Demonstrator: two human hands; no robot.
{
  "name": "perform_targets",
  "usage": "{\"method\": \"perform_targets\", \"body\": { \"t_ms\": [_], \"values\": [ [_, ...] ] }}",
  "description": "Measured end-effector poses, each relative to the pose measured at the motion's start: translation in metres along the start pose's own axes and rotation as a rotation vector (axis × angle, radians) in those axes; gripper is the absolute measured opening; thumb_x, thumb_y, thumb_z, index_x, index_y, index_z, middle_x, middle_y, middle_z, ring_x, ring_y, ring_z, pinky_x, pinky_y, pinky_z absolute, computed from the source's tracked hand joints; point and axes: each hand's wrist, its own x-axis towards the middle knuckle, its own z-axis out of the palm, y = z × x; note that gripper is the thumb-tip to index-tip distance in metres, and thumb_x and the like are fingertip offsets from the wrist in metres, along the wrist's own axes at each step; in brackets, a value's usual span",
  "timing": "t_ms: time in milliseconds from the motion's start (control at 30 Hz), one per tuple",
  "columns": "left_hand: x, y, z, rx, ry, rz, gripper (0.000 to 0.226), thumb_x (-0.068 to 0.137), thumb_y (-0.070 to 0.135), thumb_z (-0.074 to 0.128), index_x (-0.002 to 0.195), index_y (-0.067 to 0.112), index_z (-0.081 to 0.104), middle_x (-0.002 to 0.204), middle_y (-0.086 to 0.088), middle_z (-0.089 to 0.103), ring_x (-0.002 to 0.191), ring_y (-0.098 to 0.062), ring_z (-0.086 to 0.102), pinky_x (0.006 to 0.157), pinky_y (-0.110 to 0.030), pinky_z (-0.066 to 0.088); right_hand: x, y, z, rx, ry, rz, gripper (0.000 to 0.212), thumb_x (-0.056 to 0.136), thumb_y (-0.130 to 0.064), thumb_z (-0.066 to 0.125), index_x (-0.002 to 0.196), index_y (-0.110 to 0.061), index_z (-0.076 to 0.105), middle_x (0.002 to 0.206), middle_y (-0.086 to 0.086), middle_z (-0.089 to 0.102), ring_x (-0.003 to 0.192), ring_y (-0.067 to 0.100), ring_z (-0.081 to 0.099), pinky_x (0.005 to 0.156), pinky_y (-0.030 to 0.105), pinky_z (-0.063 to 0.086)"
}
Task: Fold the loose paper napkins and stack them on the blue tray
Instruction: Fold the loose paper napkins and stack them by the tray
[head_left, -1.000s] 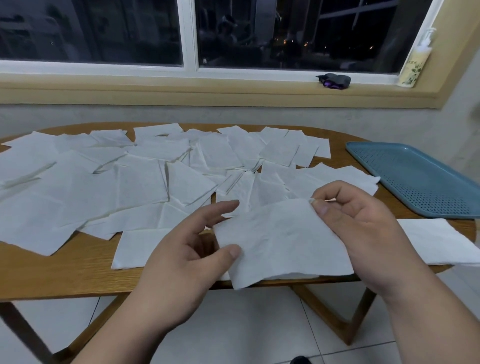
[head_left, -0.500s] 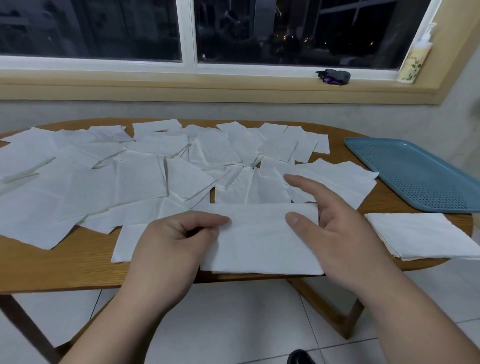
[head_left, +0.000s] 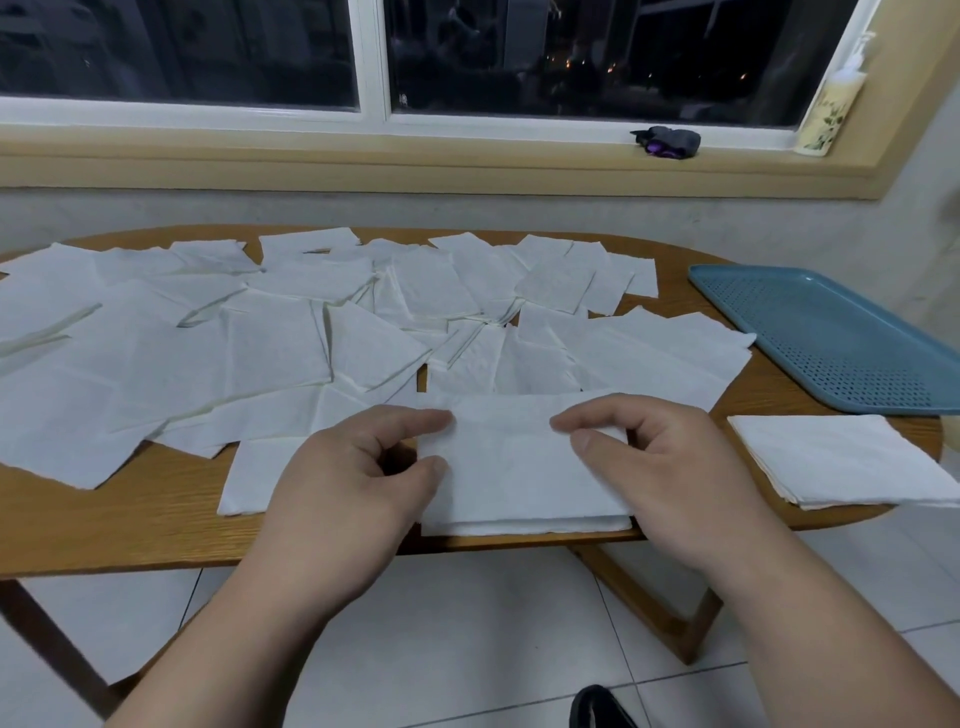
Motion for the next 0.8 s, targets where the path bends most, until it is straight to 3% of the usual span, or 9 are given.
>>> {"method": "perform_targets", "body": {
  "t_ms": [100, 233, 300, 467, 533, 633, 700, 800],
  "values": [
    [0.0, 0.002, 0.001, 0.073, -0.006, 0.02, 0.027, 0.085, 0.02, 0.07, 0.097, 0.044, 0.072, 0.08, 0.035, 0.063, 0.078, 0.013, 0.058, 0.06, -0.001, 0.037, 0.001, 0.003, -0.001, -0.032, 0.013, 0.03, 0.019, 0.09, -0.025, 0.065, 0.085, -0.039, 0.076, 0.069, 0.001, 0.065, 0.068, 0.027, 0.056, 0.055, 0.019, 0.041],
    [0.0, 0.001, 0.002, 0.201, -0.022, 0.09, 0.027, 0.086, 0.019, 0.069, 0.104, 0.04, 0.073, 0.095, 0.04, 0.057, 0.094, 0.026, 0.048, 0.071, 0.006, 0.032, 0.001, 0.009, 0.0, -0.144, 0.01, 0.056, 0.02, 0.09, -0.028, 0.062, 0.086, -0.044, 0.073, 0.092, 0.001, 0.075, 0.089, 0.022, 0.064, 0.075, 0.022, 0.051],
    [0.0, 0.0, 0.002, 0.25, -0.041, 0.125, 0.028, 0.087, 0.018, 0.067, 0.109, 0.036, 0.073, 0.099, 0.04, 0.056, 0.098, 0.026, 0.045, 0.073, 0.007, 0.03, 0.001, 0.01, 0.0, -0.195, 0.0, 0.076, 0.02, 0.092, -0.029, 0.061, 0.091, -0.045, 0.072, 0.092, 0.0, 0.075, 0.088, 0.021, 0.065, 0.072, 0.019, 0.051],
    [0.001, -0.002, 0.005, 0.348, -0.08, 0.165, 0.034, 0.089, 0.016, 0.062, 0.117, 0.032, 0.071, 0.098, 0.042, 0.05, 0.094, 0.033, 0.04, 0.075, 0.01, 0.026, 0.001, 0.013, 0.001, -0.333, -0.024, 0.092, 0.022, 0.094, -0.029, 0.057, 0.106, -0.04, 0.072, 0.099, -0.026, 0.066, 0.092, -0.014, 0.056, 0.068, -0.003, 0.039],
    [0.0, -0.003, 0.005, 0.363, -0.071, 0.18, 0.034, 0.087, 0.013, 0.062, 0.113, 0.033, 0.072, 0.098, 0.034, 0.057, 0.098, 0.025, 0.044, 0.075, 0.006, 0.031, 0.001, 0.014, 0.002, -0.384, -0.033, 0.059, 0.023, 0.095, -0.029, 0.057, 0.11, -0.038, 0.072, 0.106, -0.029, 0.062, 0.094, -0.015, 0.053, 0.074, -0.003, 0.035],
    [-0.001, -0.005, 0.008, 0.425, -0.088, 0.195, 0.025, 0.084, 0.01, 0.062, 0.098, 0.027, 0.075, 0.095, 0.014, 0.065, 0.094, 0.002, 0.051, 0.076, -0.012, 0.041, 0.0, 0.015, 0.005, -0.489, -0.05, 0.0, 0.027, 0.097, -0.029, 0.055, 0.118, -0.034, 0.071, 0.109, -0.025, 0.061, 0.105, -0.006, 0.051, 0.087, 0.01, 0.039],
    [-0.002, -0.008, 0.009, 0.49, -0.102, 0.212, 0.019, 0.082, 0.011, 0.062, 0.089, 0.025, 0.072, 0.095, 0.014, 0.063, 0.089, -0.006, 0.055, 0.072, -0.02, 0.045, -0.001, 0.015, 0.007, -0.56, -0.064, -0.022, 0.03, 0.098, -0.03, 0.052, 0.123, -0.033, 0.068, 0.109, -0.024, 0.057, 0.109, -0.002, 0.05, 0.092, 0.016, 0.04],
    [-0.004, -0.013, 0.01, 0.6, -0.019, 0.292, 0.024, 0.078, 0.009, 0.07, 0.094, 0.026, 0.075, 0.108, 0.007, 0.066, 0.095, -0.02, 0.057, 0.075, -0.031, 0.049, -0.003, 0.016, 0.008, -0.622, -0.045, -0.046, 0.029, 0.098, -0.036, 0.051, 0.123, -0.036, 0.066, 0.11, -0.021, 0.05, 0.105, -0.001, 0.046, 0.085, 0.015, 0.04]
  ]
}}
